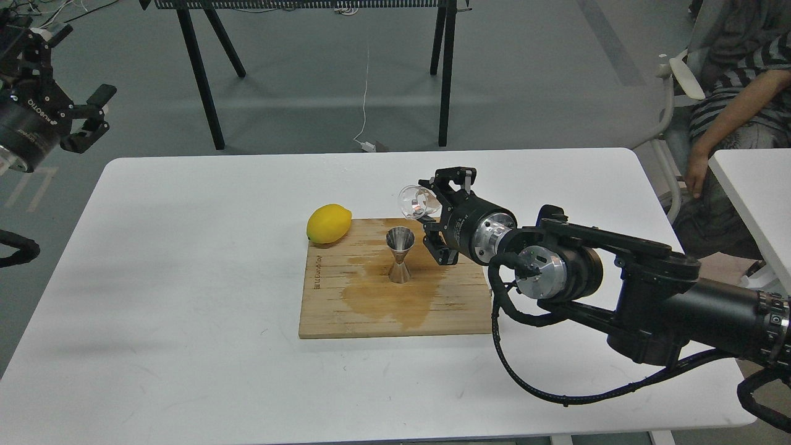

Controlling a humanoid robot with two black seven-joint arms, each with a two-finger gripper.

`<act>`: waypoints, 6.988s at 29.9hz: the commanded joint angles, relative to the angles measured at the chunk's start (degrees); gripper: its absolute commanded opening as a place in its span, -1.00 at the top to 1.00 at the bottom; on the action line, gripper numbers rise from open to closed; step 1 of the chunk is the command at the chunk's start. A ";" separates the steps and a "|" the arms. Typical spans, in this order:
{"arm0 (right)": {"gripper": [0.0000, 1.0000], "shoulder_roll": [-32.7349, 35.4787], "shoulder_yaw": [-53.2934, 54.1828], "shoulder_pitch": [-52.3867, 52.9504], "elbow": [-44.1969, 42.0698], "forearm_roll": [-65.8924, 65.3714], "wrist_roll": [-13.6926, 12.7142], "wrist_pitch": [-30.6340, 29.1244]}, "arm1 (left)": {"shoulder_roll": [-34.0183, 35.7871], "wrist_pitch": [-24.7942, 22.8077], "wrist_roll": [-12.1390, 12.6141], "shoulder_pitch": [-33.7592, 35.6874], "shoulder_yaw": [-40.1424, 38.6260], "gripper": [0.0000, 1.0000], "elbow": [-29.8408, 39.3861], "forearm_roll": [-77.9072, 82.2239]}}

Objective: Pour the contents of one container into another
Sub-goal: 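Tilt the glass cup with the right gripper to pour into the jigger, then turn the glass cup upright and carry it back with the right gripper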

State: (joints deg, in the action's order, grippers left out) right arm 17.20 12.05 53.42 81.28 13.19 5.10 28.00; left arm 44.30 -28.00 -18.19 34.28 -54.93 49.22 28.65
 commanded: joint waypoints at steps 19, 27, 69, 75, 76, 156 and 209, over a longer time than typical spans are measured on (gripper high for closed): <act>0.42 -0.15 -3.52 2.57 -0.51 -2.81 -0.45 0.00 | 0.00 0.00 0.00 0.00 0.00 -0.99 0.00 0.00; 0.42 -0.68 -6.24 3.97 -1.39 -4.22 -0.45 0.00 | 0.00 0.00 0.00 0.00 -0.09 -0.99 0.00 0.00; 0.42 -2.61 -17.49 11.53 -3.06 -12.75 -0.53 0.00 | 1.14 0.00 0.00 0.00 -0.18 -0.99 0.00 -0.09; 0.41 -3.67 -18.55 12.41 -3.32 -12.92 -0.53 0.00 | 1.31 0.00 -0.09 0.00 -0.18 -0.99 0.00 -0.09; 0.41 -3.67 -18.72 12.50 -3.32 -13.36 -0.53 0.00 | 1.31 0.00 -0.09 0.00 -0.18 -0.99 0.00 -0.09; 0.41 -2.97 -26.20 16.81 -4.11 -19.52 -0.53 0.00 | 2.02 0.00 0.00 0.00 -0.18 -0.99 0.00 -0.09; 0.36 7.33 55.98 -45.42 -11.84 7.55 2.81 -37.23 | 2.63 0.00 0.18 0.09 -0.18 -0.99 0.00 -0.17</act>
State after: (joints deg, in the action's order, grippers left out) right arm 27.52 67.32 8.77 73.06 20.68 7.89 -6.97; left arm 46.84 -28.00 -18.01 34.37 -55.11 49.22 28.48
